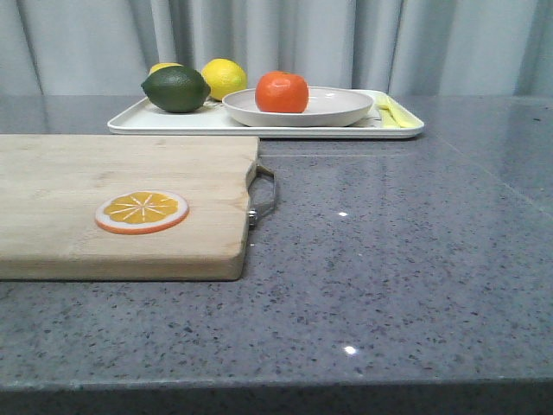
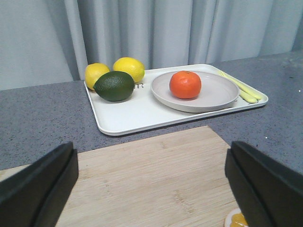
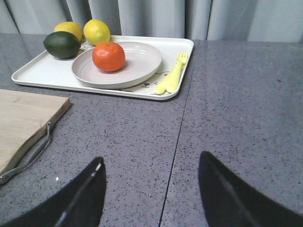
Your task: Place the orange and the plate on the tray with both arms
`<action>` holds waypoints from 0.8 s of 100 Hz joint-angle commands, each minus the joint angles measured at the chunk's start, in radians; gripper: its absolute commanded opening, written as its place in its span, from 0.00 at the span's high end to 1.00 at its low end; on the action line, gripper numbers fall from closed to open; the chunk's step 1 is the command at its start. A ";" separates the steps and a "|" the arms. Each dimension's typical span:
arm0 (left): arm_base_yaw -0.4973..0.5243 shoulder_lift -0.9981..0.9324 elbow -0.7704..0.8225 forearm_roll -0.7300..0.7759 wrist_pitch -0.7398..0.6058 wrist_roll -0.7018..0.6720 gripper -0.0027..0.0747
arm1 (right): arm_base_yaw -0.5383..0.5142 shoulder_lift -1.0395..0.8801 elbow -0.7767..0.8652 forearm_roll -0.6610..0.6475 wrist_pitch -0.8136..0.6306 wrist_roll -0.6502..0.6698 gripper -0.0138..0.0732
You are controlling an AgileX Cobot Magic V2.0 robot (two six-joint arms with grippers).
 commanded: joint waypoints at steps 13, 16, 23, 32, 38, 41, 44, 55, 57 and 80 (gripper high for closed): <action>0.003 -0.003 -0.028 -0.003 -0.064 -0.001 0.18 | -0.003 -0.109 0.016 0.002 -0.100 -0.014 0.34; 0.003 -0.003 -0.028 -0.003 -0.064 -0.001 0.18 | -0.003 -0.111 0.016 0.002 -0.100 -0.014 0.34; 0.003 -0.003 -0.028 -0.003 -0.064 -0.001 0.22 | -0.003 -0.111 0.016 0.002 -0.104 -0.014 0.35; 0.003 -0.003 -0.028 -0.003 -0.064 -0.001 0.35 | -0.003 -0.111 0.016 0.002 -0.109 -0.014 0.44; 0.003 -0.003 -0.028 -0.003 -0.064 -0.001 0.48 | -0.003 -0.111 0.016 0.002 -0.116 -0.014 0.53; 0.003 -0.003 -0.028 -0.003 -0.064 -0.001 0.54 | -0.003 -0.111 0.016 0.002 -0.118 -0.014 0.59; 0.003 -0.003 -0.028 -0.003 -0.064 -0.001 0.61 | -0.003 -0.111 0.016 0.003 -0.120 -0.014 0.64; 0.003 -0.003 -0.028 -0.003 -0.064 -0.001 0.87 | -0.003 -0.111 0.016 0.003 -0.122 -0.014 0.84; 0.003 -0.003 -0.028 -0.003 -0.064 -0.001 0.91 | -0.003 -0.111 0.016 0.003 -0.122 -0.014 0.87; 0.003 -0.003 -0.028 -0.003 -0.064 -0.001 0.99 | -0.003 -0.111 0.016 0.003 -0.115 -0.014 0.92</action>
